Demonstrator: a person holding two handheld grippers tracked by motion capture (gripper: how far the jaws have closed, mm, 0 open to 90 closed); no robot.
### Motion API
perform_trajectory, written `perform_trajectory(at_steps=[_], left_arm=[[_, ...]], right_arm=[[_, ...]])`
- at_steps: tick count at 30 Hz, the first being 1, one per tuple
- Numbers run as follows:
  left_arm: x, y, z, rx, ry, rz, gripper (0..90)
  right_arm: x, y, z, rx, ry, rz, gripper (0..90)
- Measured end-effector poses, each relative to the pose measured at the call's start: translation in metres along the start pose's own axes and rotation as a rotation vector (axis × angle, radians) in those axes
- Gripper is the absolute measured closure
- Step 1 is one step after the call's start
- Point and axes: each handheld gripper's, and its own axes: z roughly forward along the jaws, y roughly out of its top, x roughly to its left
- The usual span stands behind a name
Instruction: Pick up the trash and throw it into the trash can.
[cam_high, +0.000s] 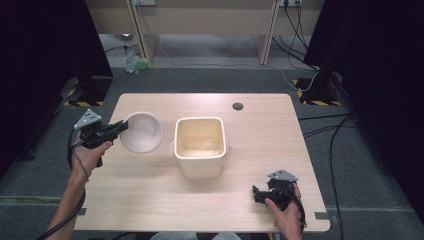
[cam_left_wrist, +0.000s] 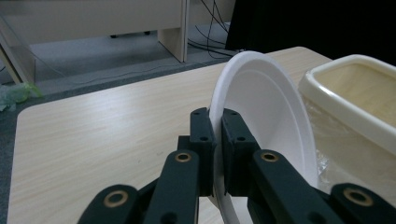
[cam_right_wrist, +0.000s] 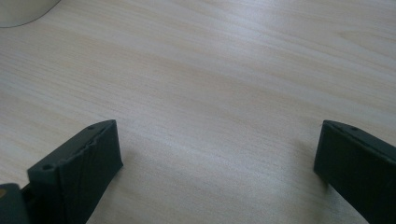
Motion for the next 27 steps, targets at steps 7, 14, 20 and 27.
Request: perform_trajectory(at_steps=[7, 14, 20, 27], left_arm=[[-0.008, 0.015, -0.006, -0.028, -0.024, 0.019, 84.3], [-0.031, 0.031, -0.002, -0.056, -0.113, 0.028, 84.2], [-0.048, 0.041, 0.006, -0.057, -0.151, 0.052, 84.2], [-0.070, 0.054, 0.022, -0.050, -0.188, 0.082, 84.2]], right_arm=[[0.000, 0.000, 0.000, 0.000, 0.000, 0.000, 1.0], [0.000, 0.000, 0.000, 0.000, 0.002, -0.002, 1.1], [0.001, 0.000, 0.000, -0.002, 0.002, -0.003, 1.2], [0.001, 0.000, 0.000, -0.003, 0.001, -0.005, 1.3]])
